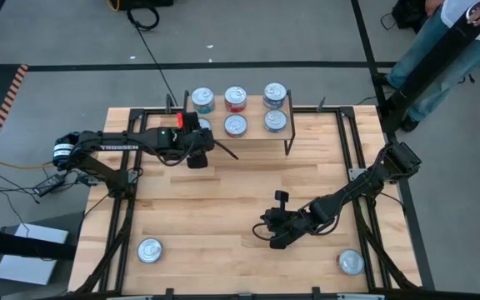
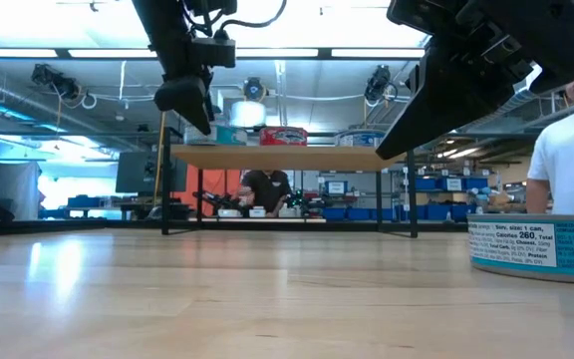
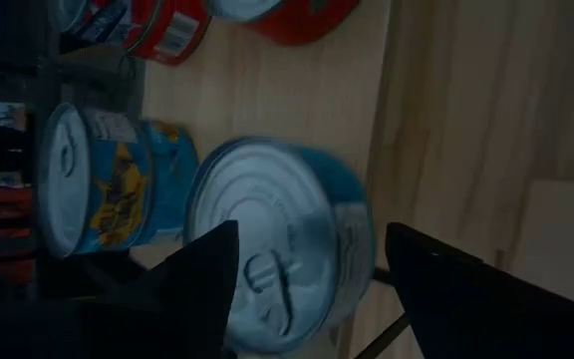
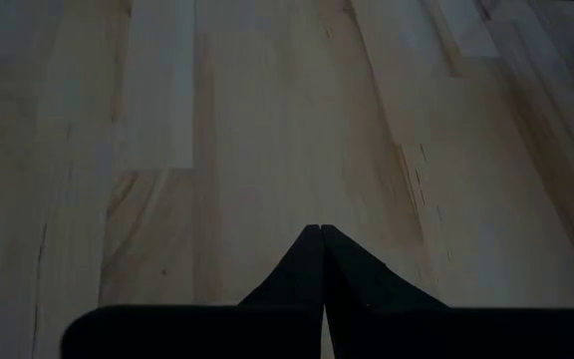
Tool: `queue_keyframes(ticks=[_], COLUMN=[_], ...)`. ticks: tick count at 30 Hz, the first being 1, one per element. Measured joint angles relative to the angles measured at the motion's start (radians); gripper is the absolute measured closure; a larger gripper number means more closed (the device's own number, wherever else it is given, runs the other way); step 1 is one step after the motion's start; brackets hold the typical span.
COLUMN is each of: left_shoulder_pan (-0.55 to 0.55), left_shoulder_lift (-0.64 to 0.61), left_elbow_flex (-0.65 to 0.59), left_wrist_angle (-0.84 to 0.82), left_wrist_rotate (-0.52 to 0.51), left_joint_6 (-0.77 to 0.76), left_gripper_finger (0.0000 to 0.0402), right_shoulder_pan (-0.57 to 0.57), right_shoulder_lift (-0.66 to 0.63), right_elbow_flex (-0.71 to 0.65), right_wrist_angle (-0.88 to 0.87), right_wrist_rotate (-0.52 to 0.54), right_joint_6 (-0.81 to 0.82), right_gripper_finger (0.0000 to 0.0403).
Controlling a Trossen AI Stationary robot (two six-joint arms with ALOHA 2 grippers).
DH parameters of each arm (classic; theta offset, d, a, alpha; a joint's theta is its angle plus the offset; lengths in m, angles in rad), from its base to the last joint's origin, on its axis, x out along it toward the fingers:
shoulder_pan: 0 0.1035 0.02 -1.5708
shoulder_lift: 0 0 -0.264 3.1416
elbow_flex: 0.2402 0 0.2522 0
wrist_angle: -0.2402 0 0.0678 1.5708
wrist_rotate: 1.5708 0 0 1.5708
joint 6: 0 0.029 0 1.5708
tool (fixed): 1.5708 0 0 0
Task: Stack canned seafood by type on shelf
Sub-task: Put the yellow blue tuna can on the shelf aligned with the other yellow blue tuna can
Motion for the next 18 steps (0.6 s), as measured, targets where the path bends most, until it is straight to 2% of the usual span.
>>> queue_keyframes(ticks=[8, 18], left_shoulder_pan=[0.042, 0.079], left_shoulder_lift=[0.0, 0.0], left_elbow_flex=[0.0, 0.0], left_wrist_angle=[0.071, 0.104], left_wrist_rotate=[0.096, 0.097], left_joint_6=[0.02, 0.025], left_gripper_finger=[0.0145, 0.0145], right_shoulder_pan=[0.001, 0.001], right_shoulder_lift=[0.0, 0.0], right_elbow_flex=[0.0, 0.0], right_wrist_angle=[0.0, -0.001], right_wrist_rotate=[0.0, -0.001], right_joint_6=[-0.004, -0.015], right_gripper_finger=[0.0393, 0.0393])
